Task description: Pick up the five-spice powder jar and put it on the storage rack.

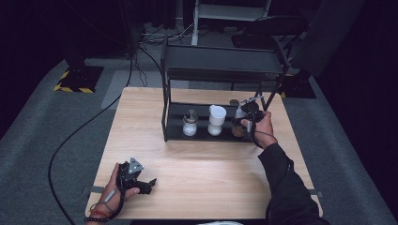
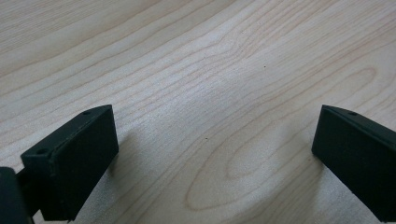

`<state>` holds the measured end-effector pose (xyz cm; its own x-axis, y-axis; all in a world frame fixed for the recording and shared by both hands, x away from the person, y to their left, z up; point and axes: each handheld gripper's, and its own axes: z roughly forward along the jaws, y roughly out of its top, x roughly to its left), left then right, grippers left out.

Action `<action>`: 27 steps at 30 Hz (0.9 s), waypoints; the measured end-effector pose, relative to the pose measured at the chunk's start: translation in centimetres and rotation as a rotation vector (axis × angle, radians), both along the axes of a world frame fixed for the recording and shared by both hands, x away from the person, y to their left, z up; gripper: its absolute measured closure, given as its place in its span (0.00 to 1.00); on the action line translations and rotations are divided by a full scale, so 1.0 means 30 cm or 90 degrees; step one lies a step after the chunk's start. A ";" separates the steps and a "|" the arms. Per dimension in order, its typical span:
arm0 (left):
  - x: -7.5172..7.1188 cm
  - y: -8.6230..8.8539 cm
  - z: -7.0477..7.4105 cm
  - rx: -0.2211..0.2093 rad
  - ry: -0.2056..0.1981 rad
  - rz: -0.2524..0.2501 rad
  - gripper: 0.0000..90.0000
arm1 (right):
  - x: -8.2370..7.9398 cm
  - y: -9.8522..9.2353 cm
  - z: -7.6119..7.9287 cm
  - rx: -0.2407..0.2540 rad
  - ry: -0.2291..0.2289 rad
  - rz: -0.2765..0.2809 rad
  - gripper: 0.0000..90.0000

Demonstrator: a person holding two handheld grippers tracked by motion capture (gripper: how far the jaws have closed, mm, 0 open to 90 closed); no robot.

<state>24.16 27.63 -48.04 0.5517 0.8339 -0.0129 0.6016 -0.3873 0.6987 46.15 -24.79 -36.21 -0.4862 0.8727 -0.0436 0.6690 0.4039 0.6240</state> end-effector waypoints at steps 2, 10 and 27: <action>0.000 0.000 0.000 0.000 0.000 0.000 0.00 | 0.000 0.000 -0.002 0.000 -0.001 -0.001 0.34; 0.000 0.000 0.000 0.000 0.000 0.000 0.00 | -0.001 -0.005 -0.006 0.003 -0.003 -0.001 0.33; 0.001 0.000 0.001 0.000 0.001 -0.001 0.00 | 0.003 -0.027 -0.012 0.017 0.001 -0.008 0.29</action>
<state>24.18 27.65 -48.02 0.5525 0.8334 -0.0135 0.6020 -0.3879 0.6980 46.25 -25.59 -36.56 -0.4751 0.8797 -0.0199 0.6752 0.3789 0.6328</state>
